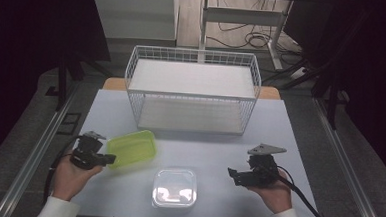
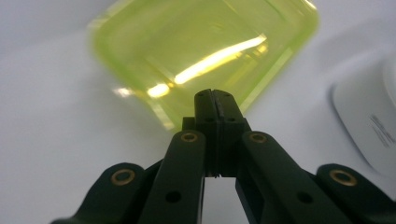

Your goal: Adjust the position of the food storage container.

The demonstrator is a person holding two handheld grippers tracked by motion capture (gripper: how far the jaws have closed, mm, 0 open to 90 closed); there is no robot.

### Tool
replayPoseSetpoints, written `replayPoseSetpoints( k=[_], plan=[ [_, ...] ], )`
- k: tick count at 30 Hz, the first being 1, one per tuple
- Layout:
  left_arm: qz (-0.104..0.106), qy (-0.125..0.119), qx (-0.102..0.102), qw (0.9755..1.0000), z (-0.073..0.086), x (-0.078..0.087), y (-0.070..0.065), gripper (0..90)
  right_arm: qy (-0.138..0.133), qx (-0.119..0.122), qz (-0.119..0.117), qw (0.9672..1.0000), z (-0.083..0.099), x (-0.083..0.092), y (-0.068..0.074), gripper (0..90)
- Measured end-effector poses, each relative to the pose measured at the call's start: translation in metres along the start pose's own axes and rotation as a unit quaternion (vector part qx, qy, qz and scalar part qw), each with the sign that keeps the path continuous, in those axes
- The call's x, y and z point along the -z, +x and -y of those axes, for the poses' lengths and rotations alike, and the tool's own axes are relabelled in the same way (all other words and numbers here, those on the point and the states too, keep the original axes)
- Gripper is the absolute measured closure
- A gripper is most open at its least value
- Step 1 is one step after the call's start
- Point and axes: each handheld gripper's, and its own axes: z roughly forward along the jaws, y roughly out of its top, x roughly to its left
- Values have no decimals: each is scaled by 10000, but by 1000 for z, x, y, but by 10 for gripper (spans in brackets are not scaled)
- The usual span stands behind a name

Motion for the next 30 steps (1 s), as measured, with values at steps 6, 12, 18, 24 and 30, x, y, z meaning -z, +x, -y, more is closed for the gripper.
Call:
replayPoseSetpoints(
  k=[6,12,18,24,30],
  plan=[
    [-247,-68,405,9989,7,6,31,895,62,18,3,10000,0,-1,1,101],
    [-167,115,671,9975,12,-9,49,894,73,7,45,10000,0,-3,0,102],
    [-153,157,698,9973,9,-20,51,895,75,34,21,10000,0,-4,0,102],
    [-16,266,626,9977,3,-33,44,895,107,60,57,9999,0,-4,0,102],
    [-10,251,535,9983,-7,-44,36,896,117,57,64,9999,1,-3,0,102]
  ],
)
